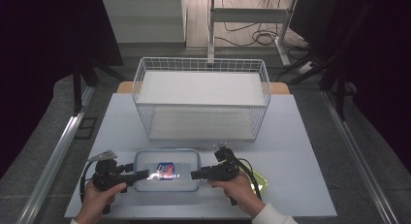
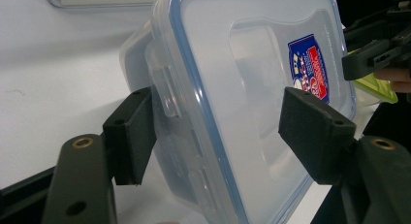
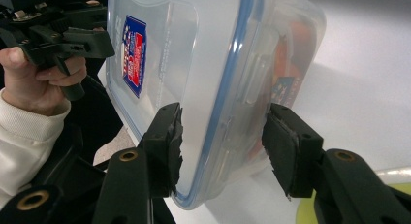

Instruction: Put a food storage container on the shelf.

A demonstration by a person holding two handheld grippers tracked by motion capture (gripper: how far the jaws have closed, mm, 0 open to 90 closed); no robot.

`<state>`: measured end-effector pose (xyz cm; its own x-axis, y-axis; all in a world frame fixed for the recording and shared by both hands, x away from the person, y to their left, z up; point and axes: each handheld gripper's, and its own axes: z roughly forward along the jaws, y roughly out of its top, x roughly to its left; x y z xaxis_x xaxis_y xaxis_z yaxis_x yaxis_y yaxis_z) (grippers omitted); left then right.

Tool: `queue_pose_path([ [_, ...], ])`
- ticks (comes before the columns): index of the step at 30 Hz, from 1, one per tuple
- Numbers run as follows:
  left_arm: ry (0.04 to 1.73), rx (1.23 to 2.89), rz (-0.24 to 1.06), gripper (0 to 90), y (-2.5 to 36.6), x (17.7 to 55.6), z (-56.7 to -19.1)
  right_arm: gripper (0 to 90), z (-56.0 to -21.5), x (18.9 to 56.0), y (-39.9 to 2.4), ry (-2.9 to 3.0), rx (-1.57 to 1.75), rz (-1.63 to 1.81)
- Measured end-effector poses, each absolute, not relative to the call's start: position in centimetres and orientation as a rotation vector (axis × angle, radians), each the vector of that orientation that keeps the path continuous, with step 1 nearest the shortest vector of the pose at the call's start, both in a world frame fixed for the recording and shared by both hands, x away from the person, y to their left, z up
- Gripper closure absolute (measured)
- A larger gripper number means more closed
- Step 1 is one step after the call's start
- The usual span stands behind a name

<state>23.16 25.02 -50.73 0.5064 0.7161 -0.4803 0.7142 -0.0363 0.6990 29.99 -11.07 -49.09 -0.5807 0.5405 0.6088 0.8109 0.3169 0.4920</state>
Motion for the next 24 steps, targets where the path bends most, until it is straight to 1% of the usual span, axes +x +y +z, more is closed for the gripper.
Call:
queue_pose_path([
  [7, 1.209, 1.753, 0.023, 32.9, 24.9, 22.8, -50.4, 52.4, -48.8, 29.3, -11.1, -2.25, -1.241, -1.151],
  [15, 1.207, 1.759, 0.045, 33.7, 24.8, 22.7, -50.1, 52.7, -48.7, 28.9, -11.0, -2.281, -1.235, -1.17],
  [22, 1.188, 1.765, 0.101, 35.1, 24.8, 22.7, -48.9, 52.5, -48.3, 28.9, -10.9, -2.313, -1.206, -1.146],
  [24, 1.192, 1.762, 0.097, 35.1, 24.8, 22.7, -48.9, 52.5, -48.2, 28.9, -10.8, -2.311, -1.207, -1.158],
])
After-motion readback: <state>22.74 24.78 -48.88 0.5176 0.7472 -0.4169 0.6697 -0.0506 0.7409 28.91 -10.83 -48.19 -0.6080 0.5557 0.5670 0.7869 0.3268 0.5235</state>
